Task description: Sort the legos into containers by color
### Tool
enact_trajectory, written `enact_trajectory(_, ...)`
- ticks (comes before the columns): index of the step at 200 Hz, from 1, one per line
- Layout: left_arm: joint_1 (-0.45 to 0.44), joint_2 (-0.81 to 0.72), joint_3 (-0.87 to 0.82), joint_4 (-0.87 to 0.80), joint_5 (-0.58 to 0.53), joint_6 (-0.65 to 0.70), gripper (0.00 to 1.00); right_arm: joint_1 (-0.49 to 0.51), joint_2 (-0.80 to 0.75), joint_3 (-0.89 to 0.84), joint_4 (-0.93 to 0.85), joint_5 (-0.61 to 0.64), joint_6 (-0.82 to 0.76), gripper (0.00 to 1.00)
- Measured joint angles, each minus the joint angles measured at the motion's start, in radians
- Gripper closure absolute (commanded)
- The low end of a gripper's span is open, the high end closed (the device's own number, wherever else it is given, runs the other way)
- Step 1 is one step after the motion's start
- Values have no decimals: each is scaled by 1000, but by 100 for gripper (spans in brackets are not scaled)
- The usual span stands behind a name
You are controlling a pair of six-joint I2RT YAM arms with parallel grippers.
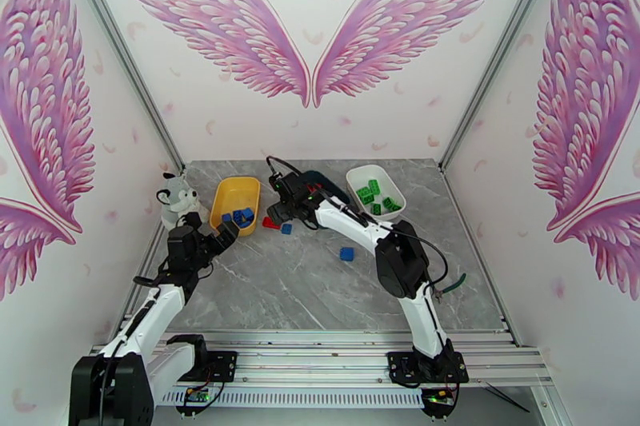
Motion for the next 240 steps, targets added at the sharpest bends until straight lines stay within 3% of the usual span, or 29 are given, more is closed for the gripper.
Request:
enact_trajectory(56,27,14,-16,22,48,-32,1,-2,166,119,4,-90,-55,9)
enact_trajectory(133,42,88,-25,75,92,-59,1,-2,362,420,-64,-150,-76,5)
enact_trajectory(188,61,39,-37,76,91,-63,1,-2,408,442,-106,-188,-76,5)
enact_trajectory(240,63,15,-37,75,92,-62,1,-2,418,431,-134,-210,-72,14)
